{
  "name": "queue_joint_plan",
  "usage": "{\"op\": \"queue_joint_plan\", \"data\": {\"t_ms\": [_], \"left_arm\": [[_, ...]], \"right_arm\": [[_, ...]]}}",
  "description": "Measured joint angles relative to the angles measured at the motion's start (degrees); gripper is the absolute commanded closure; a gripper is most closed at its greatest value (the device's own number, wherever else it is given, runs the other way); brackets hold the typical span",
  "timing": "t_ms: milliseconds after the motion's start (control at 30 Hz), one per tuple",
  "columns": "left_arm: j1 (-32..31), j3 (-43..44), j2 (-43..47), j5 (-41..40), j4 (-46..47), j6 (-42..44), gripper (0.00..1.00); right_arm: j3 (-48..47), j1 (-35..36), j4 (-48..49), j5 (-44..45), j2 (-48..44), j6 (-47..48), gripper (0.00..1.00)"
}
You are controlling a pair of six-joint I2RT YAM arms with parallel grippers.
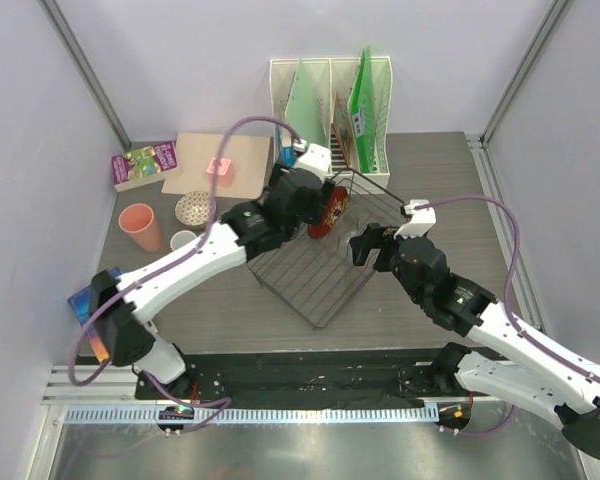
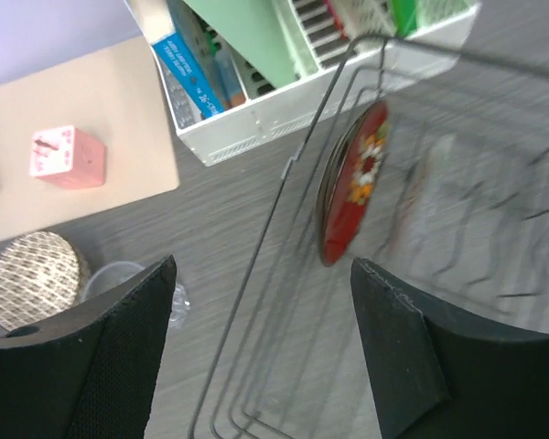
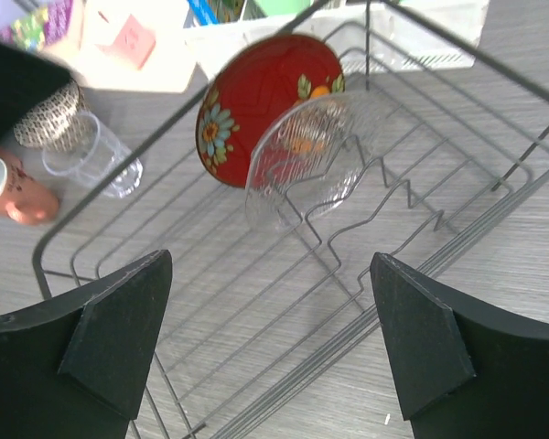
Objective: Unload the mixed dishes from the dish rack
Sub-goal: Pick up the plate from the dish rack.
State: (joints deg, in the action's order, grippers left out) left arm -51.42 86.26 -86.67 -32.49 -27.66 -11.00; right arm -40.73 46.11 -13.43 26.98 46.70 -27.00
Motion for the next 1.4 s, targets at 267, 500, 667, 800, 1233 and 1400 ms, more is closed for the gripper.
{"op": "queue_joint_plan", "data": {"t_ms": [267, 500, 667, 800, 1233, 1400], "left_arm": [[-5.6, -5.55, -13.22, -10.67, 9.44, 9.84, 0.31], [-5.44, -6.16, -16.52, -15.87, 15.82, 12.57, 0.41], [-5.29, -6.16, -19.78, -16.39, 18.01, 13.05, 0.6], [-5.16, -6.16, -21.84, -15.98, 18.43, 12.98, 0.65], [-2.8, -6.27, -22.88, -13.44, 18.75, 9.66, 0.89], [-2.84, -6.95, -22.88, -13.97, 20.13, 9.66, 1.0]], "right_arm": [[0.0, 0.0, -1.11, 2.86, -5.92, -0.07, 0.07], [0.02, 0.0, -2.49, 3.69, -7.1, -0.09, 0.07], [0.04, 0.0, -2.89, 3.8, -7.08, -0.09, 0.07], [0.11, 0.0, -3.34, 3.85, -7.23, -0.09, 0.07], [0.5, 0.0, -4.72, 4.22, -8.07, -0.11, 0.07], [0.59, 0.0, -4.87, 4.24, -8.04, -0.13, 0.07]]}}
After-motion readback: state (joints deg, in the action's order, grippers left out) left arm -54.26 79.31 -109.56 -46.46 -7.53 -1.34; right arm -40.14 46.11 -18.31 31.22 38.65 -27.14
